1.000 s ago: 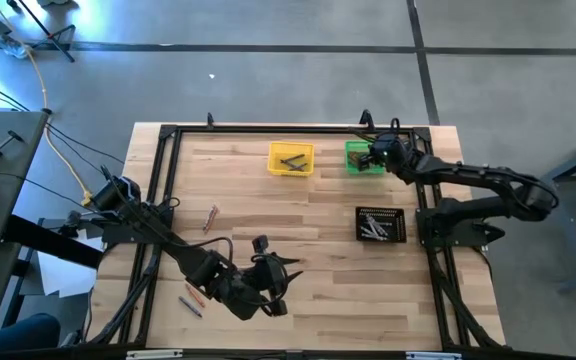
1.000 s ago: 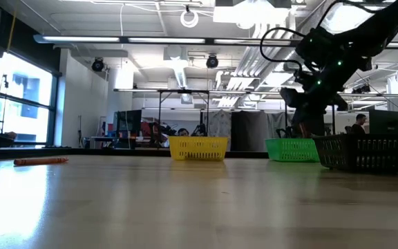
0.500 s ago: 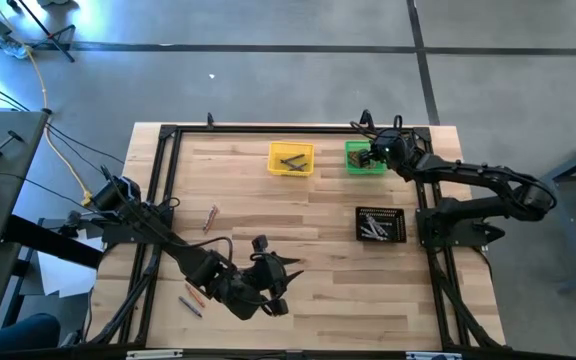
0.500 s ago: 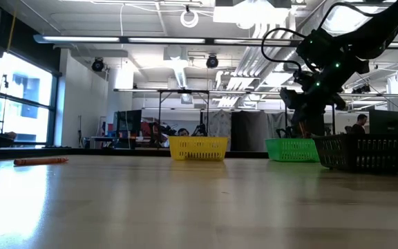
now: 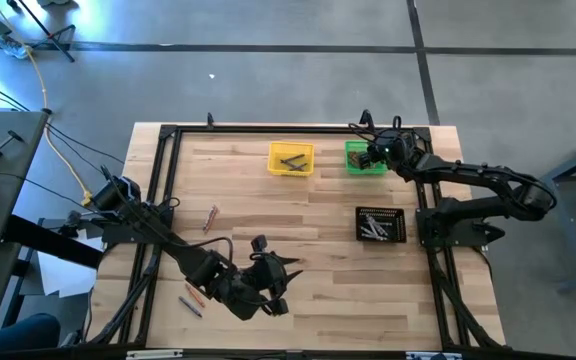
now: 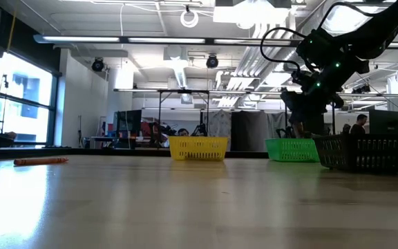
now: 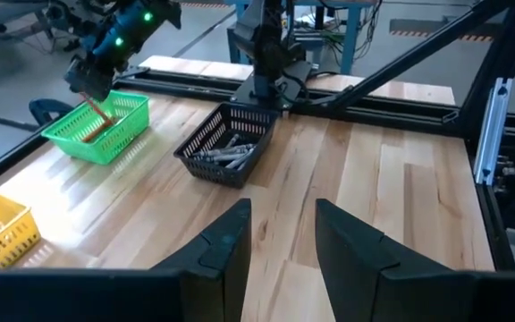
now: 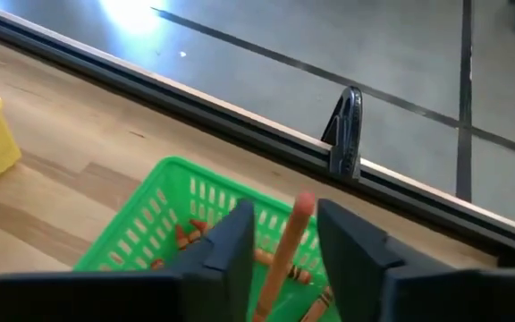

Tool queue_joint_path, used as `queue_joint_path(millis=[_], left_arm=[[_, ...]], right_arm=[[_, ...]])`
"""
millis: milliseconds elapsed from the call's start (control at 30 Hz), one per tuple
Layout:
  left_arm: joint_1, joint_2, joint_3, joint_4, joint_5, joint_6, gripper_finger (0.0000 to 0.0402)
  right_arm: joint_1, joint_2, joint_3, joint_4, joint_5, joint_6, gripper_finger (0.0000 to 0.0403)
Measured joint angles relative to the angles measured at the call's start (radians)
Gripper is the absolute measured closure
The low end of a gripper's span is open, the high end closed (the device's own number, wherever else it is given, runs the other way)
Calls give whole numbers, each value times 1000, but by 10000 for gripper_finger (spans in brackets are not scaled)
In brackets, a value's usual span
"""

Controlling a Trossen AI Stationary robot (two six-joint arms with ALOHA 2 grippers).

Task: Sort crayons
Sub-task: Put the orange crayon into the green bin

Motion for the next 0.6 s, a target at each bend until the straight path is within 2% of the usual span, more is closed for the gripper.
queue_joint_path(millis=[133,233,333,467,600], left_arm=[[-2,0,0,-67,1,-79,289],[-5,-1,0,-169,56,-193,289],[-15,-1,0,-302,151,-354,289],[-36,-1,0,-504,258,-591,289],[-66,-1,-26,-646,346,-819,289]], right_arm=[[1,-4,0,-6,-38,60,240],[2,-25,0,0,-189,86,235],[34,-64,0,46,-393,113,238],[149,-115,1,166,-610,158,246],[324,-122,1,335,-623,159,249]])
